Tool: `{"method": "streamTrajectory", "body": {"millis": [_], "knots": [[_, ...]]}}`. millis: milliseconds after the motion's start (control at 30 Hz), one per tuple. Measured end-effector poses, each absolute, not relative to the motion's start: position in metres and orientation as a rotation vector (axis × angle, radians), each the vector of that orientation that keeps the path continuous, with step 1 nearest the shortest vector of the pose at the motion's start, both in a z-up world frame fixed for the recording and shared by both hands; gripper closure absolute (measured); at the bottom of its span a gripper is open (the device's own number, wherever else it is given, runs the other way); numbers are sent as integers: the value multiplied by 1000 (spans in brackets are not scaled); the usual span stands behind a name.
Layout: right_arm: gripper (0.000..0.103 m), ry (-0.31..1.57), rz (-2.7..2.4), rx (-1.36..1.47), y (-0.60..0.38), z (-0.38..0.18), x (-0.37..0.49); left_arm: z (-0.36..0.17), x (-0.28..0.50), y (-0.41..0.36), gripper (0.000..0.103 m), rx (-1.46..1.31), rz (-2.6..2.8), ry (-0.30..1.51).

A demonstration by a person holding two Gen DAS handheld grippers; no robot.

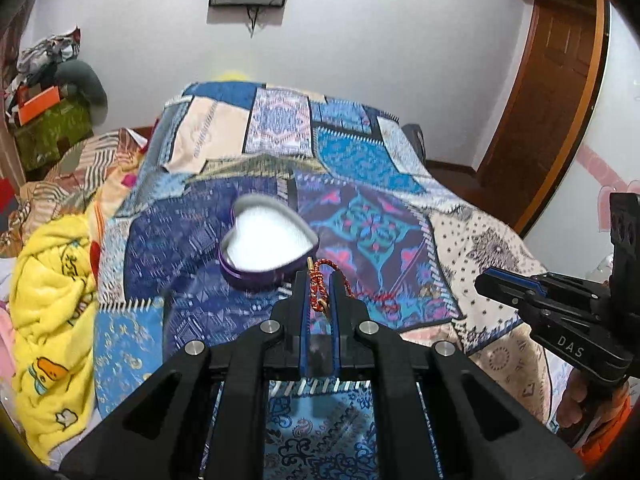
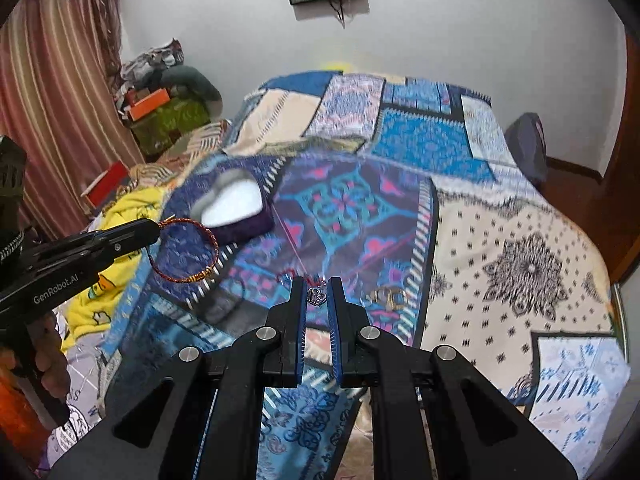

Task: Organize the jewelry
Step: 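Close the left gripper on the orange bracelet while the right gripper closes on the silver charm, then carry both items over the heart tin and open both grippers to drop them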

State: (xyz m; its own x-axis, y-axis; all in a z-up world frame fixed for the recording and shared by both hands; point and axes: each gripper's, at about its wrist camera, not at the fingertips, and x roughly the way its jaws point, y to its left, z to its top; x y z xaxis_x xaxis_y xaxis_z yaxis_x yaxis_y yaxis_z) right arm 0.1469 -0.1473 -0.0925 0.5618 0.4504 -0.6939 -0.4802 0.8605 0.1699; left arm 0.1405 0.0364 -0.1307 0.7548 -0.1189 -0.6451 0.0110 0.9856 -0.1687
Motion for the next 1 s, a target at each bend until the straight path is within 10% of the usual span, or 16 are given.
{"method": "streamTrajectory", "body": {"millis": [1000], "knots": [[94, 701, 722, -140, -52, -68, 210, -135, 206, 92, 95, -119, -30, 667]]}}
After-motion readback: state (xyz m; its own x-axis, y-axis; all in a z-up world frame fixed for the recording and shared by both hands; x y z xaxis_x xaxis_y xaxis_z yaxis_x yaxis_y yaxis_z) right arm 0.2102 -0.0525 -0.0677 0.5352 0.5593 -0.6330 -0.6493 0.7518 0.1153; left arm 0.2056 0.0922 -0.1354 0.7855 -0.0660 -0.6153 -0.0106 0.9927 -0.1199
